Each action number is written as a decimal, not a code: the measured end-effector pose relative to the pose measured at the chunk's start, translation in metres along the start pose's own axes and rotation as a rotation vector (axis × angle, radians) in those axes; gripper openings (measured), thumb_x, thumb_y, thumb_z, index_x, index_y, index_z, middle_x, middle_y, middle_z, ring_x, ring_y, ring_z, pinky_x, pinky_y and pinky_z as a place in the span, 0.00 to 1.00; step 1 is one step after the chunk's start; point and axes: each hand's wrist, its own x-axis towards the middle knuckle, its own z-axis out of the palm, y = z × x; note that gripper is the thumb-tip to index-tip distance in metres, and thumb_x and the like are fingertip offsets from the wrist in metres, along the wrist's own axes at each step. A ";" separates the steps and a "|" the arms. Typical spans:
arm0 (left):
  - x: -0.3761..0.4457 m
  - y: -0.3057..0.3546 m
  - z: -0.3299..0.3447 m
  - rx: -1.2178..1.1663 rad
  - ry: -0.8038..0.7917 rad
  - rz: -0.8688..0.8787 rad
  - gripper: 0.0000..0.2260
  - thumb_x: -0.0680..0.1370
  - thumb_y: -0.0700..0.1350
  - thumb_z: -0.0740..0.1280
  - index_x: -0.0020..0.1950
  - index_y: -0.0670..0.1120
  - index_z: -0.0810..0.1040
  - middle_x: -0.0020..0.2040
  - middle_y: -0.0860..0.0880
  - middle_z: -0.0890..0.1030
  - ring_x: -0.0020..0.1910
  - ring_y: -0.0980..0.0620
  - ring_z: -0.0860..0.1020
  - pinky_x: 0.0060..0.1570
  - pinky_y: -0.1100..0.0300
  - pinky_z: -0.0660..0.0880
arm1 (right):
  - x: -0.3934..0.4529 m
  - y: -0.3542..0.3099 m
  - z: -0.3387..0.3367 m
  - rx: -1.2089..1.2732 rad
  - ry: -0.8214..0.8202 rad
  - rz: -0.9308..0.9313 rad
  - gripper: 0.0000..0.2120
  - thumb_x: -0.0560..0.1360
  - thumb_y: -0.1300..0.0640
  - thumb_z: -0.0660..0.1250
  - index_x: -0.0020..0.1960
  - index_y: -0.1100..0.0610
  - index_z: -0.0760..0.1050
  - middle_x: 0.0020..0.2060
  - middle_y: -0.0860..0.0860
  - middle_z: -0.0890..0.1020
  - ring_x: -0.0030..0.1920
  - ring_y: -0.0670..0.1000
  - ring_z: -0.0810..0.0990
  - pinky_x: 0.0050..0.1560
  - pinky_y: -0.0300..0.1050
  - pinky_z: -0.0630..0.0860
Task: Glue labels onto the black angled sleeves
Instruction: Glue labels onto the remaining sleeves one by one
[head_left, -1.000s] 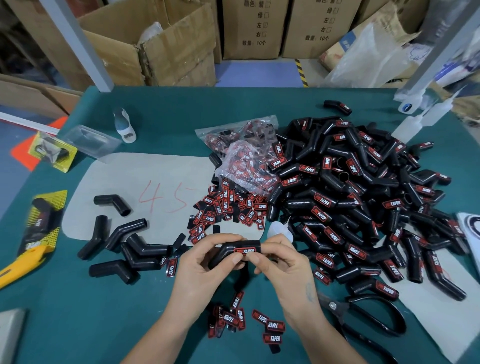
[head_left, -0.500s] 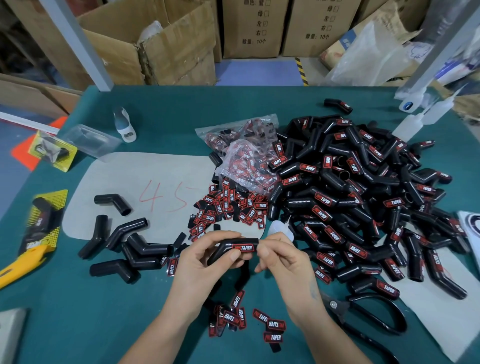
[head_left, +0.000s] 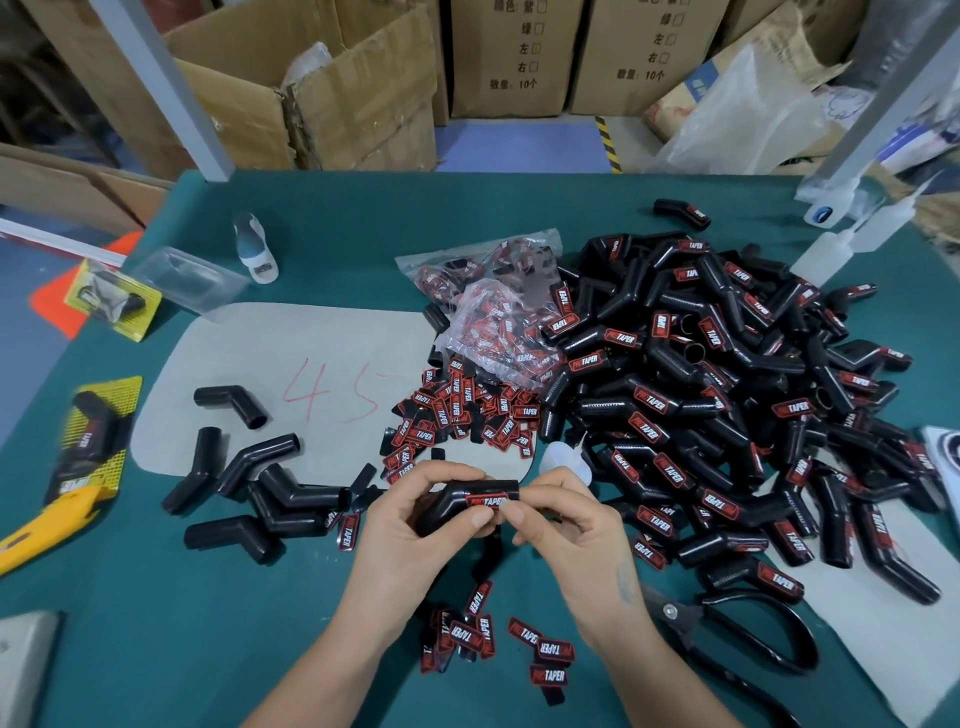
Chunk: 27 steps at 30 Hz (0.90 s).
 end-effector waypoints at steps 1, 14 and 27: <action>0.000 0.000 -0.001 0.015 0.008 0.004 0.11 0.73 0.45 0.78 0.54 0.51 0.86 0.50 0.44 0.87 0.47 0.46 0.87 0.49 0.58 0.83 | 0.000 0.001 0.001 0.008 -0.003 0.013 0.04 0.71 0.58 0.76 0.43 0.49 0.89 0.41 0.45 0.81 0.38 0.45 0.79 0.43 0.39 0.78; -0.001 0.001 -0.003 0.065 0.016 0.018 0.11 0.72 0.40 0.78 0.50 0.53 0.86 0.46 0.44 0.88 0.41 0.49 0.86 0.47 0.61 0.82 | 0.000 0.005 0.002 0.026 0.010 0.013 0.05 0.68 0.59 0.78 0.43 0.58 0.88 0.39 0.48 0.79 0.39 0.46 0.79 0.42 0.41 0.77; 0.000 -0.001 -0.007 0.108 -0.049 0.102 0.13 0.76 0.38 0.73 0.57 0.52 0.87 0.54 0.47 0.84 0.48 0.49 0.85 0.51 0.56 0.83 | 0.001 0.002 -0.002 0.058 -0.032 0.043 0.05 0.69 0.59 0.78 0.45 0.54 0.89 0.40 0.47 0.79 0.39 0.45 0.78 0.42 0.36 0.75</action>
